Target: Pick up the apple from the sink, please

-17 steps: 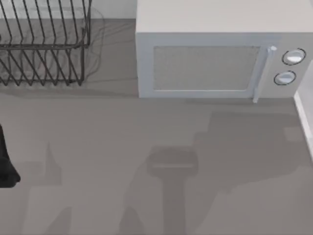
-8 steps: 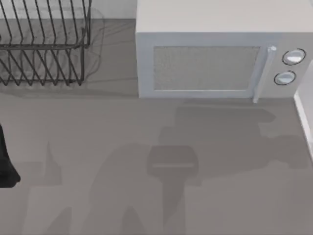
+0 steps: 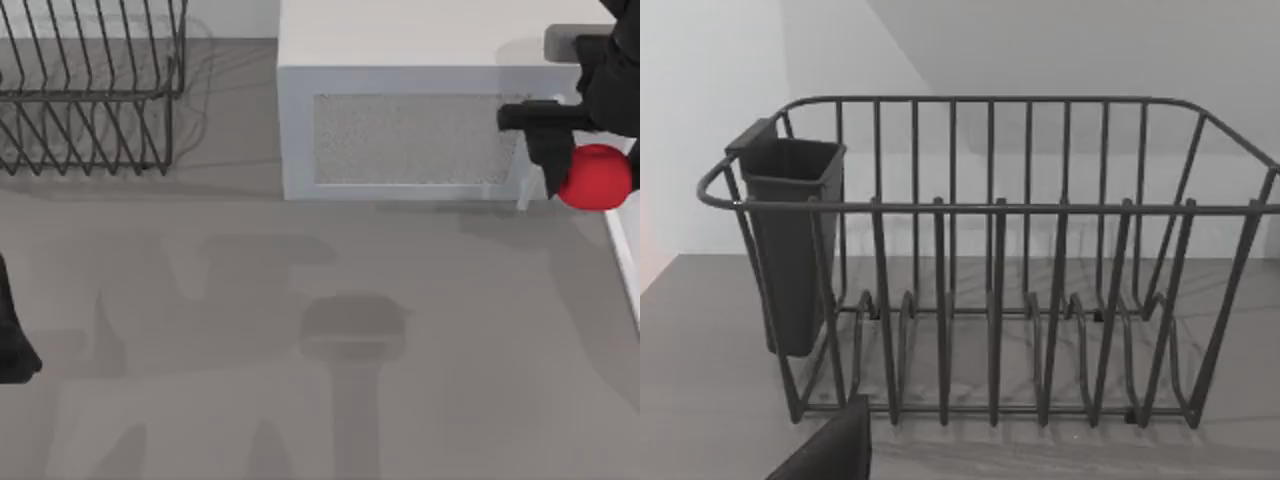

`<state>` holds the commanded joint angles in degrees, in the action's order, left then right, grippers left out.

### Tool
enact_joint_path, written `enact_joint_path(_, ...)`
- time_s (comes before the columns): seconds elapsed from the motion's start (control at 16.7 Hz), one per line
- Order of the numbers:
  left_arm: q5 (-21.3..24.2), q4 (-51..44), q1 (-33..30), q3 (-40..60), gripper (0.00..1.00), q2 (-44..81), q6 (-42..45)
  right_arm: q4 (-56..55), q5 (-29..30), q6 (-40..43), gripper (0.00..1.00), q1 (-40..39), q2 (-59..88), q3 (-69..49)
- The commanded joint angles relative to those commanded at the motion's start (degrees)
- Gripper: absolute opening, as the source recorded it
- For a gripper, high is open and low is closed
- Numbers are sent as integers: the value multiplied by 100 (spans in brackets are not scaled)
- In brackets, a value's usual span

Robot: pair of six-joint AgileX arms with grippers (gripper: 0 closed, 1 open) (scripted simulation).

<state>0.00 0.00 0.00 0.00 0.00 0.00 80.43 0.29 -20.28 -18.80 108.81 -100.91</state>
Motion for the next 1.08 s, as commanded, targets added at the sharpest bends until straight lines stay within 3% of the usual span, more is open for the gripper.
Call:
enact_joint_path(0.18, 0, 0, 0, 0, 100, 0, 0, 25, -20, -493, 0, -525, 50, 71)
enact_joint_path(0.6, 0, 0, 0, 0, 100, 0, 0, -65, -19, -615, 0, -666, 6, 151)
enact_joint_path(0.9, 0, 0, 0, 0, 100, 0, 0, -1154, 43, -972, 0, -1177, 66, 1079)
enact_joint_path(1.08, 0, 0, 0, 0, 100, 0, 0, -1888, 13, -847, 0, -1011, 246, 1806)
